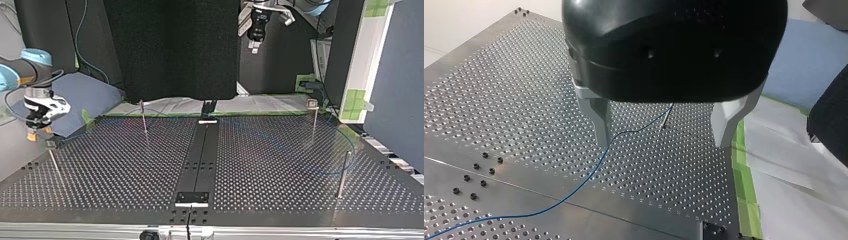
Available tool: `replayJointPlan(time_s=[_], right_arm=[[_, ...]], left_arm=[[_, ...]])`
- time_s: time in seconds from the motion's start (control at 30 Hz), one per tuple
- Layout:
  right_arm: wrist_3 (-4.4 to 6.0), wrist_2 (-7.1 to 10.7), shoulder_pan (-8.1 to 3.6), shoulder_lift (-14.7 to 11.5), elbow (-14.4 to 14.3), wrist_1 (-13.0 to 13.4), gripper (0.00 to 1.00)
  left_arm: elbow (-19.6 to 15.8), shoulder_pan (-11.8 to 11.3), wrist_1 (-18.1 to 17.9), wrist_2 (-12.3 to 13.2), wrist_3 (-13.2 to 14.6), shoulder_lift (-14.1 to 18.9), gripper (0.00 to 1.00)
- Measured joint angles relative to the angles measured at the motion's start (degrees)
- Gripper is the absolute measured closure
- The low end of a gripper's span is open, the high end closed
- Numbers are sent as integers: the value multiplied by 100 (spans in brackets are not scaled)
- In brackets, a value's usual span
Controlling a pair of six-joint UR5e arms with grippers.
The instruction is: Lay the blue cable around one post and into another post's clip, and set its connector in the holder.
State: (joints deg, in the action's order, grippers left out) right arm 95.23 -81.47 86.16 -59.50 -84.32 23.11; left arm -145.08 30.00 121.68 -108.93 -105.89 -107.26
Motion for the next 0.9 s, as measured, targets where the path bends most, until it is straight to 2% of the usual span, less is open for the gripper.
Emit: replayJointPlan(time_s=[0.07, 0.27, 0.37, 0.47, 0.57, 0.77, 0.9], right_arm=[[32, -103, -3, -57, -93, 45, 1], [270, -422, 68, -333, -405, 315, 1], [279, -558, 156, -466, -542, 448, 1], [229, -698, 281, -606, -682, 589, 1], [120, -841, 421, -735, -825, 732, 1], [-176, -1142, 732, -817, -1137, 1000, 1], [-380, -1222, 947, -818, -1353, 965, 1]], left_arm=[[-3, 2, 3, 0, 0, 0, 0], [-2, 2, 6, 5, 1, 1, 0], [-2, 4, 6, 9, -1, 1, 0], [-2, 4, 10, 15, -7, 1, 0], [-1, 4, 30, 22, -16, 1, 0], [-1, 7, 68, 28, -44, 1, 0], [-1, 20, 68, 39, -79, 1, 0]])
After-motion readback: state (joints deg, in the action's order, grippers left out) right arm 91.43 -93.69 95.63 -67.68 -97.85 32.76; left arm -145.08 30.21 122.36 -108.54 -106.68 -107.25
